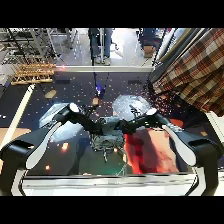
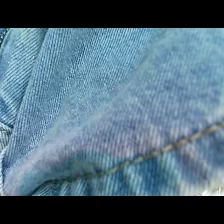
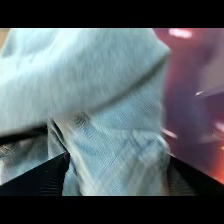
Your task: Fold the clothes and pants, and hang the long-sleeved shirts on hangers.
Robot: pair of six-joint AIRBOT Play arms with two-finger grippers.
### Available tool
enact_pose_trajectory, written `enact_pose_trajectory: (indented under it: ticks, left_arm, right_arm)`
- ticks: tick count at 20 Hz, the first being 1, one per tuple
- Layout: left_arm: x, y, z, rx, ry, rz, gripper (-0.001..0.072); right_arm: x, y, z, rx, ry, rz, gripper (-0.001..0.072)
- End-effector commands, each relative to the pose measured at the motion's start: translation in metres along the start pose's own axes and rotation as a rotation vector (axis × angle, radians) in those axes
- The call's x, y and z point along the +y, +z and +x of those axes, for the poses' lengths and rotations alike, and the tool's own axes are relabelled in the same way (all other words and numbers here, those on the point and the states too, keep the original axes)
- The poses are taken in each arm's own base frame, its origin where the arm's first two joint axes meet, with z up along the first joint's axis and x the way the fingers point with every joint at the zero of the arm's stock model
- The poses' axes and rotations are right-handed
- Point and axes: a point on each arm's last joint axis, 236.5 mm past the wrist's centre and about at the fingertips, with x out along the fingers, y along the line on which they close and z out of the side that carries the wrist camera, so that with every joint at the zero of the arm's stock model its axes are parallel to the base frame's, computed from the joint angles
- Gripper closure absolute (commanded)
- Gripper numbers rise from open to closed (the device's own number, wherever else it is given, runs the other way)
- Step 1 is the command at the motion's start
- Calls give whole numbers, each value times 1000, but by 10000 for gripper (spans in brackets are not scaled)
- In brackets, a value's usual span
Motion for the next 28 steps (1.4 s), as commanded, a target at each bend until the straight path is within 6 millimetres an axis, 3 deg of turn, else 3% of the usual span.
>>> enact_pose_trajectory:
  ticks: [1, 2, 4, 6, 8, 9, 11, 12, 15, 16, 18, 21, 24, 25, 27, 28]
  left_arm:
    - [-1, -10, -3, 42, -12, 16, 695]
    - [-6, -10, -8, 39, -14, 28, 695]
    - [-28, -10, -36, 10, -45, 74, 695]
    - [-76, -18, -90, -37, -138, 135, 694]
    - [-120, -41, -144, -69, -189, 236, 693]
    - [-132, -52, -167, -90, -171, 276, 693]
    - [-144, -71, -206, -156, -79, 337, 693]
    - [-148, -78, -224, -197, -25, 358, 693]
    - [-164, -95, -259, -297, 48, 402, 693]
    - [-170, -100, -266, -319, 61, 416, 693]
    - [-179, -106, -272, -341, 74, 440, 693]
    - [-182, -108, -273, -345, 72, 445, 693]
    - [-176, -103, -268, -354, 68, 424, 693]
    - [-174, -102, -266, -353, 66, 416, 693]
    - [-172, -103, -264, -346, 62, 408, 693]
    - [-172, -103, -264, -346, 62, 408, 693]
  right_arm:
    - [24, -1, 31, 58, 27, -19, 408]
    - [31, 2, 32, 51, 26, -43, 678]
    - [36, 13, 15, 13, -7, -50, 681]
    - [41, 29, -26, -70, -44, -69, 682]
    - [43, 47, -88, -194, -94, -69, 683]
    - [42, 54, -127, -272, -123, -58, 683]
    - [31, 58, -205, -444, -152, 2, 683]
    - [19, 49, -243, -523, -166, 46, 683]
    - [-40, 2, -340, -823, -250, 218, 684]
    - [-66, -23, -365, -917, -290, 281, 684]
    - [-127, -86, -394, -1035, -358, 437, 684]
    - [-204, -174, -407, -1124, -377, 651, 684]
    - [-253, -242, -399, -1110, -363, 861, 683]
    - [-266, -261, -392, -1080, -368, 921, 682]
    - [-281, -278, -388, -1048, -386, 992, 678]
    - [-284, -285, -389, -1012, -427, 987, 588]
